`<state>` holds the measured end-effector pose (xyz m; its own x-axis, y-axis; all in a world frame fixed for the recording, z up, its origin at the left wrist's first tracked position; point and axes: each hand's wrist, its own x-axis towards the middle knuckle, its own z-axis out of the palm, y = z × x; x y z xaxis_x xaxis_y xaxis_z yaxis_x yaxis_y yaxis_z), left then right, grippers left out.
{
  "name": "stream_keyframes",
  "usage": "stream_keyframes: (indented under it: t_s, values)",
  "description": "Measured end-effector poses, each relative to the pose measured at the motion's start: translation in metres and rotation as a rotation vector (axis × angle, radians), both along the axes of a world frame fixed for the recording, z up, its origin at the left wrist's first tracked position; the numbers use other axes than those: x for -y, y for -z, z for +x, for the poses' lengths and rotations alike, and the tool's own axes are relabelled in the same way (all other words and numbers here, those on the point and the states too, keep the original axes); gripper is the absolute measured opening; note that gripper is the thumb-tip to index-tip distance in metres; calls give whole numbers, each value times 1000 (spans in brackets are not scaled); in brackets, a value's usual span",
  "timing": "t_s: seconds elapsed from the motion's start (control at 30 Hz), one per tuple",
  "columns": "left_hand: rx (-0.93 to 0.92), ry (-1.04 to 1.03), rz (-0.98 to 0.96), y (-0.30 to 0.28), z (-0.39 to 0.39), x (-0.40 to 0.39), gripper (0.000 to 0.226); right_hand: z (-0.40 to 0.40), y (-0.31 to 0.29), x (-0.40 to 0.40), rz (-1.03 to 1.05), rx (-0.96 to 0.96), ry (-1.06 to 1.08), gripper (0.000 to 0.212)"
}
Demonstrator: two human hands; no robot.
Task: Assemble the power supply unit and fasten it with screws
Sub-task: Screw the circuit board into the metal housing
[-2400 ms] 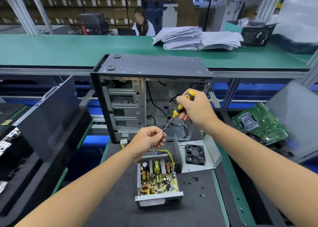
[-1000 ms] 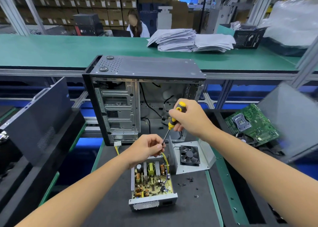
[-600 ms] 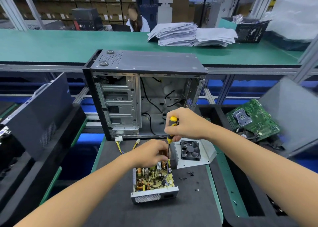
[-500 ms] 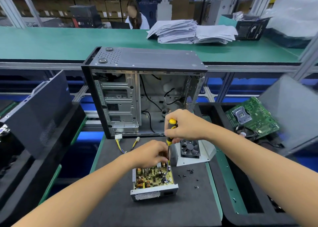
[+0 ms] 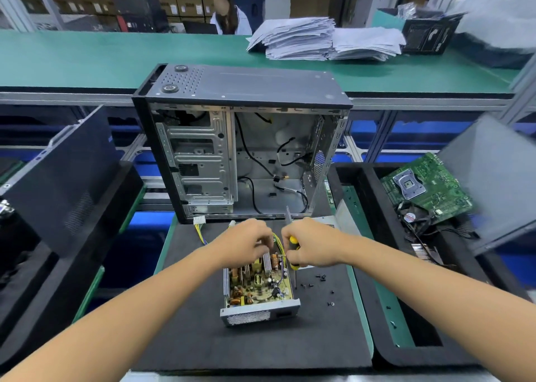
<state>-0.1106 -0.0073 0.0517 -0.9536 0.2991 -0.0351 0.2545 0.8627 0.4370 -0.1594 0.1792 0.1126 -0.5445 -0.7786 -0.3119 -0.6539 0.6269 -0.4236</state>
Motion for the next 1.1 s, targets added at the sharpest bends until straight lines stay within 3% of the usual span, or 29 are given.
stream_keyframes:
  t_s: [0.37,1.1]
  values:
    - [-5,-87,-73,17,-3,19,16,7,23,0,-35,35,9,8]
    - [149,-190,48,30,-9,20,19,15,25,-14,-34,54,-6,8]
